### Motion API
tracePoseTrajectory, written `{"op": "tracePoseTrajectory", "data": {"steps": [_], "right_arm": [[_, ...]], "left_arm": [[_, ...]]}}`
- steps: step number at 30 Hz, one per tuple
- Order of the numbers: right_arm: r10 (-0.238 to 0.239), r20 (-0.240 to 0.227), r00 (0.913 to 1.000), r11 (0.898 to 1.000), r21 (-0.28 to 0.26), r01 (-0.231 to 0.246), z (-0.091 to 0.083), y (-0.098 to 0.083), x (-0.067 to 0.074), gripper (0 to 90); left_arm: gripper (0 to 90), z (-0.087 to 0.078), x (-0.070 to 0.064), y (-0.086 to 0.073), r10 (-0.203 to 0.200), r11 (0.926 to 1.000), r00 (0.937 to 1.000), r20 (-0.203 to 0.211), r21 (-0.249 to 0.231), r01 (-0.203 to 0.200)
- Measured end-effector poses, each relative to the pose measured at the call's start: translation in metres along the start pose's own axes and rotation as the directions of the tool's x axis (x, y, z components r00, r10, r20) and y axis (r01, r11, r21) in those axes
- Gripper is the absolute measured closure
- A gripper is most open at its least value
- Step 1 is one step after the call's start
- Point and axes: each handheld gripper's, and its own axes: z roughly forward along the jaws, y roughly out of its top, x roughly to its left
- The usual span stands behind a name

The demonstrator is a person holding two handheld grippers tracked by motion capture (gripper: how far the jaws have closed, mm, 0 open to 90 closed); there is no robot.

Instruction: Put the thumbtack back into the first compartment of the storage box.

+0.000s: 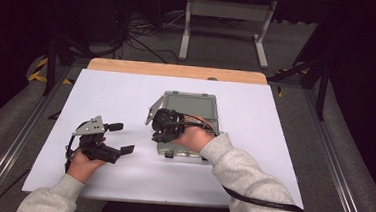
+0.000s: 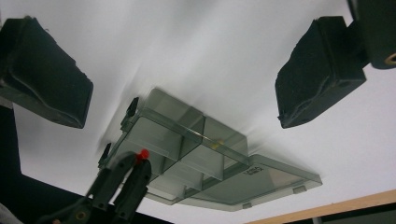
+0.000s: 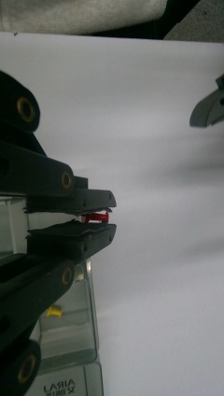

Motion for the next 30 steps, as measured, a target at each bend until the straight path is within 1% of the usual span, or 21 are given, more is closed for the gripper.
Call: {"op": "tracePoseTrajectory", "data": {"steps": [7,8,12,13,15,22,24,30], "right_arm": [[0.029,0.028,0.9992,1.0,-0.002,-0.029,-0.004,-0.005,-0.016,82.4],[0.029,0.028,0.9992,1.0,-0.002,-0.029,-0.004,-0.005,-0.016,82.4],[0.059,0.047,0.9972,0.998,-0.005,-0.059,-0.006,-0.008,-0.026,82.4],[0.057,0.045,0.9974,0.998,-0.003,-0.057,-0.007,-0.009,-0.028,82.3],[0.065,0.049,0.9966,0.998,-0.006,-0.065,-0.007,-0.009,-0.029,82.4],[0.084,0.066,0.9943,0.996,-0.007,-0.084,-0.004,-0.013,-0.043,82.3],[0.099,0.071,0.9926,0.995,-0.003,-0.099,-0.004,-0.014,-0.046,82.4],[0.123,0.086,0.9887,0.992,-0.005,-0.123,-0.002,-0.017,-0.053,82.4]], "left_arm": [[4.8,0.0,0.0,0.0,0.001,1.0,1.0,0.0,0.001,-0.001],[4.9,0.0,0.0,0.0,0.001,1.0,1.0,0.0,0.001,-0.001],[4.9,0.0,0.0,0.0,0.0,1.0,1.0,0.0,0.001,0.0],[4.9,0.0,0.0,0.0,0.0,1.0,1.0,0.0,0.001,0.0],[4.9,0.001,0.0,0.0,-0.004,1.0,1.0,-0.001,0.0,0.004],[4.9,0.0,0.0,0.0,0.002,1.0,1.0,0.0,0.002,-0.002],[4.9,0.0,0.0,0.0,-0.002,1.0,1.0,0.0,-0.002,0.002],[4.8,0.0,0.0,0.0,0.0,1.0,1.0,0.001,0.0,0.0]]}}
